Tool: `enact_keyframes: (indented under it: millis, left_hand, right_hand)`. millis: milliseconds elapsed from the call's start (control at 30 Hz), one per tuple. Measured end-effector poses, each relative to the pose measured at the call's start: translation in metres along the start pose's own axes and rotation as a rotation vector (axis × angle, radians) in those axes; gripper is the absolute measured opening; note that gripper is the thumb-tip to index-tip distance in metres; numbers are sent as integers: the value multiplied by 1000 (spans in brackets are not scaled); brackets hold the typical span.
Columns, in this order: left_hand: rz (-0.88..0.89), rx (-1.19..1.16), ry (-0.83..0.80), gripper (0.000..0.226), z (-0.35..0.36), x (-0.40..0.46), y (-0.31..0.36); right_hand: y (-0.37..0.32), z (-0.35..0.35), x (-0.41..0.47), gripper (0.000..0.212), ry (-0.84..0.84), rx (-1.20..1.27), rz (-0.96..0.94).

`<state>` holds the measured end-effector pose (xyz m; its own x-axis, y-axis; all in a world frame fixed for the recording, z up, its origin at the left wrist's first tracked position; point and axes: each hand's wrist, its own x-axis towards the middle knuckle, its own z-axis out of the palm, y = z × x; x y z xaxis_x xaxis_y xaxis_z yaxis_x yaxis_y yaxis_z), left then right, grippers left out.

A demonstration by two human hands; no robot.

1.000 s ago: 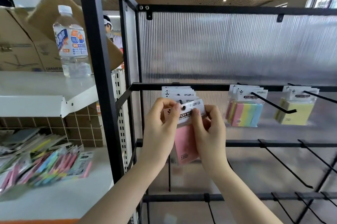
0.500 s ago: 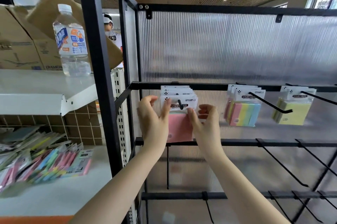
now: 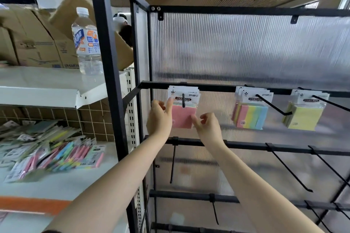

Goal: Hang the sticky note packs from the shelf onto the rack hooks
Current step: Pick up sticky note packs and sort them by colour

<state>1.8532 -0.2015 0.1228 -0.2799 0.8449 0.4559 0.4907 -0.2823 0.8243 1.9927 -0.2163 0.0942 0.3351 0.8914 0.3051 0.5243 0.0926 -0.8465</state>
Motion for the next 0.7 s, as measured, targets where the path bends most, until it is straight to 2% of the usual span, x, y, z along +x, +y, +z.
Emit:
enact_keyframes:
  millis: [100, 233, 367, 500, 700]
  left_hand:
    - [-72, 37, -42, 37, -2, -18, -12]
    - [-106, 72, -239, 23, -1, -55, -39]
    - [-64, 137, -405, 7, -4, -85, -56]
    - [24, 175, -505, 22, -32, -101, -64]
    - [227, 235, -568, 21, -109, -119, -85]
  right_hand:
    - [18, 2, -11, 38, -92, -102, 61]
    - [41, 9, -37, 20, -178, -181, 102]
    - [44, 16, -68, 24, -150, -187, 93]
    - [29, 22, -99, 20, -118, -143, 57]
    - [-8, 49, -152, 18, -100, -166, 14]
